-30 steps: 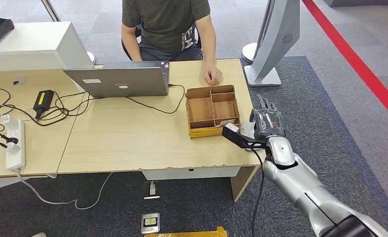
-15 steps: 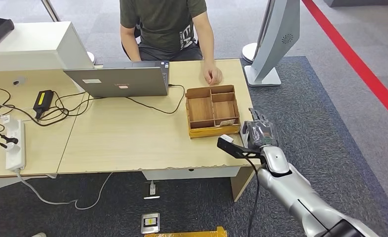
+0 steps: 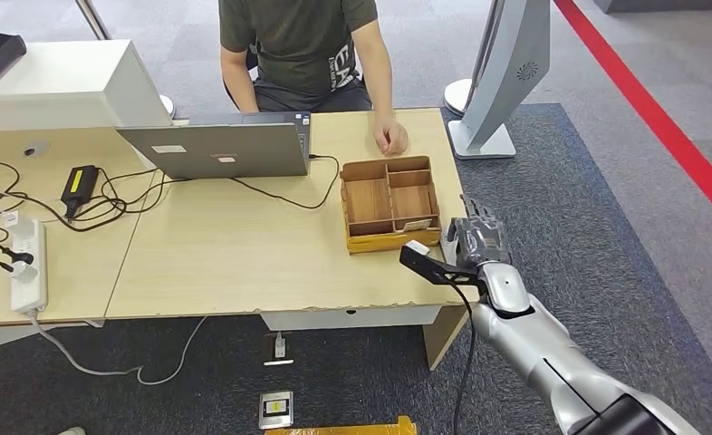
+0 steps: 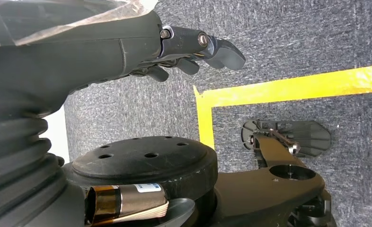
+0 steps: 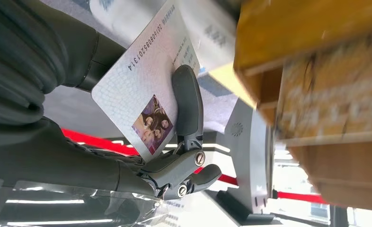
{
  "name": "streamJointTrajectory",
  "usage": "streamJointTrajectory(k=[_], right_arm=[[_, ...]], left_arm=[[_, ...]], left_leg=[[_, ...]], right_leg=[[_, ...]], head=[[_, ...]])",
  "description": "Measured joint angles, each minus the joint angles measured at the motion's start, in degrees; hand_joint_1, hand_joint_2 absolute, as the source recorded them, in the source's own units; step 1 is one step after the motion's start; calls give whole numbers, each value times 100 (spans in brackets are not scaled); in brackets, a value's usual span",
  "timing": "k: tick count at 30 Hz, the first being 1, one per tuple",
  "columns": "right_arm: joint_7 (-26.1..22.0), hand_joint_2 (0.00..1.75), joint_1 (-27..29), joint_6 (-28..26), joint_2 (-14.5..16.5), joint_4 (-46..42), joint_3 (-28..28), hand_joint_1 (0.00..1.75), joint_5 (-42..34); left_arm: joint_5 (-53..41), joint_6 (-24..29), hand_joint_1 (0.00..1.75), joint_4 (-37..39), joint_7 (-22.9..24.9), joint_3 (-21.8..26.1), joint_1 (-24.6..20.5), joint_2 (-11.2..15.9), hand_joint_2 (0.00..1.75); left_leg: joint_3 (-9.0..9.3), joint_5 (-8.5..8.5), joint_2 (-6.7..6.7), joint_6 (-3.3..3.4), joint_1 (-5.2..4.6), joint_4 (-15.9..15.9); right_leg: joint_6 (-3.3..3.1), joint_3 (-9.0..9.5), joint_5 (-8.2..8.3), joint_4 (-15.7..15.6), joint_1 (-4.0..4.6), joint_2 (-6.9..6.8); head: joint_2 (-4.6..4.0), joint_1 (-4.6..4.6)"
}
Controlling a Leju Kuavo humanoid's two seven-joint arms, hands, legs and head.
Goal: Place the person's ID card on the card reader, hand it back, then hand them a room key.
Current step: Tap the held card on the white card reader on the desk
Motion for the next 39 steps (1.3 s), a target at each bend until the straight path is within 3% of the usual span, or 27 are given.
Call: streamJointTrajectory(k=[13, 39], right_arm=[[357, 175, -56, 353, -241, -163, -8, 175, 316], [363, 175, 131, 298, -133, -22, -1, 175, 616]], left_arm=[[-61, -66, 0, 0, -30, -71, -5, 0, 175], [40, -57, 0, -2, -35, -80, -11, -3, 175]], left_leg=[[0, -1, 0, 0, 0, 0], [2, -1, 0, 0, 0, -1]], right_leg=[[-1, 0, -2, 0, 1, 0], [-2, 3, -2, 0, 1, 0]], head=[[0, 0], [0, 0]])
